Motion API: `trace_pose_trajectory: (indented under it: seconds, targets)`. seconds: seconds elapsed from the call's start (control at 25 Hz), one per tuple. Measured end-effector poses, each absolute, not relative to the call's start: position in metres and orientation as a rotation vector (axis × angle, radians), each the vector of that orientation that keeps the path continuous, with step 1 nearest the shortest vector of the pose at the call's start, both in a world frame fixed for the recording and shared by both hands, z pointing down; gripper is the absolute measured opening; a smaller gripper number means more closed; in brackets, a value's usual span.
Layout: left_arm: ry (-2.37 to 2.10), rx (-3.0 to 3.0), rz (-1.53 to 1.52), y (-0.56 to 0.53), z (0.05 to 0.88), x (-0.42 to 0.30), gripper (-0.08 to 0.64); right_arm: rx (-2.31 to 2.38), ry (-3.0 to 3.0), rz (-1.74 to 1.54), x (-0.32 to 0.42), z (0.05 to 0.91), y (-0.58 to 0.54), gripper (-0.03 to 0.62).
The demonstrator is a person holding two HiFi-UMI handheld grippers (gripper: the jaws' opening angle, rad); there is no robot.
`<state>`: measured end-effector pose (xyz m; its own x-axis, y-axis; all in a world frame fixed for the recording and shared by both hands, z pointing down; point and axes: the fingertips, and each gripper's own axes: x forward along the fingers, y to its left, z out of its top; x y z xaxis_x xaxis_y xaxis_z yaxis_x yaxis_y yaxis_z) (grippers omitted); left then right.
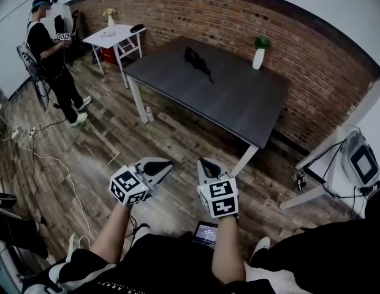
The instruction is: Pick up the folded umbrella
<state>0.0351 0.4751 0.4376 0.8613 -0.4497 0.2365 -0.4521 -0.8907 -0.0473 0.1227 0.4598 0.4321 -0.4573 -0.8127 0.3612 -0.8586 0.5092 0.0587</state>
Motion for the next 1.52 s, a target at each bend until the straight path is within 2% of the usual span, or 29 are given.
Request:
trace_pose_trajectory:
  seconds: [1.08,1.52]
  targets:
    - [-0.698,3.037,0.437,0.474,0.442,0.060,0.003,1.361,-2.481,0.224,0.139,0.437,0.459,0.010]
    - [-0.740,2.991,0.450,0.447,0.453,0.043,0.003,1.474,-2.459,0.301,0.150,0.447,0.426,0.011]
